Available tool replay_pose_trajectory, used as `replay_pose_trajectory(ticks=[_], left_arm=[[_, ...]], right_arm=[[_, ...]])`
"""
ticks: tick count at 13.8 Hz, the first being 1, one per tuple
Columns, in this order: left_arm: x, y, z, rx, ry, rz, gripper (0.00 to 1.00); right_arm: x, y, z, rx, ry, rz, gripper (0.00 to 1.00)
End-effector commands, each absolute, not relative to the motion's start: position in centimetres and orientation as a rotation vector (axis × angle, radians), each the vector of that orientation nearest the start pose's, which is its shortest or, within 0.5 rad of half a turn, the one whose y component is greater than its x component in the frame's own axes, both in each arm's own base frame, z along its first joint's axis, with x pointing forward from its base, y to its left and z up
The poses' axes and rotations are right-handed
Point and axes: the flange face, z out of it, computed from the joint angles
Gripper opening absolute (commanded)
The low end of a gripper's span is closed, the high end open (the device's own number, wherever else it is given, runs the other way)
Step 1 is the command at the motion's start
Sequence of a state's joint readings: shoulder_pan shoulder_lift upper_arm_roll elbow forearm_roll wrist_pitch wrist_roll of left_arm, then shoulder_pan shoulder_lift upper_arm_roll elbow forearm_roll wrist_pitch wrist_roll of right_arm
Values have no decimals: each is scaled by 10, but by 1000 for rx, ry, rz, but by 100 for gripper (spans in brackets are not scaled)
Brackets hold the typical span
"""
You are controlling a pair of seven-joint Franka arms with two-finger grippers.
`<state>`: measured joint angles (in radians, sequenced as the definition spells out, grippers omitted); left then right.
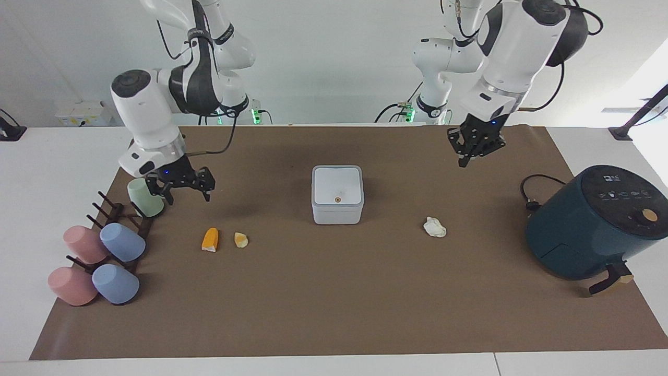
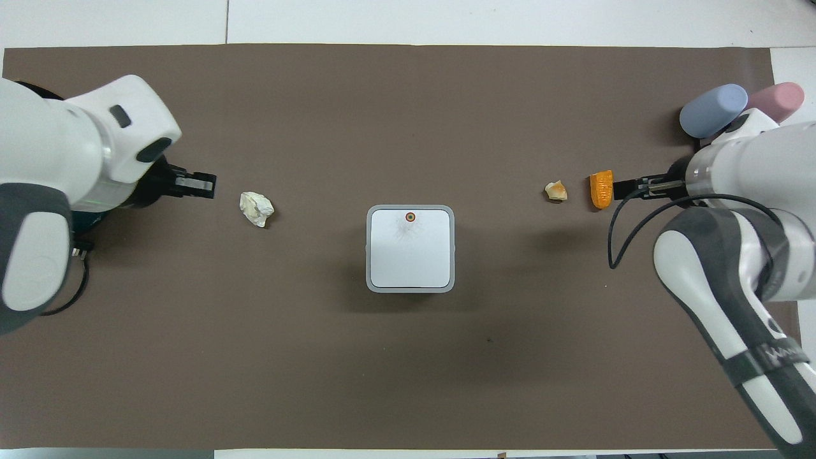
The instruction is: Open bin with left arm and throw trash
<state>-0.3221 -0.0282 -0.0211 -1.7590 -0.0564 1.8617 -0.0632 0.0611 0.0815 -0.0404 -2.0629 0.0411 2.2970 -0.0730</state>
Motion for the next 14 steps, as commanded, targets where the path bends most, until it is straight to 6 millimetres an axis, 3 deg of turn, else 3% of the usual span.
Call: replay_pose_trajectory(ticks=[1,4,5,7,9,10,14], left_arm=[[515,-239,560,-3213,528,-270,0],[505,-303,529,-3212,632,-305,0],[502,-325,515,-3224,619,-316,0],[498,-363,493,-3244,615,-368,0],[494,-393,463,-3250,627,-374,0],[495,-399,456,-3254,635,-404,0],[495,-418,435,-3271,626,-470,0]], right_arm=[[597,19,357,-3084,-84,-287,100],[609,17,301,-3096,-123,-296,100],[611,17,292,-3098,-143,-299,92],[609,19,289,-3099,-158,-277,68],[609,20,290,-3099,-193,-221,23],[613,20,297,-3098,-225,-188,0],[625,24,323,-3092,-248,-72,0]])
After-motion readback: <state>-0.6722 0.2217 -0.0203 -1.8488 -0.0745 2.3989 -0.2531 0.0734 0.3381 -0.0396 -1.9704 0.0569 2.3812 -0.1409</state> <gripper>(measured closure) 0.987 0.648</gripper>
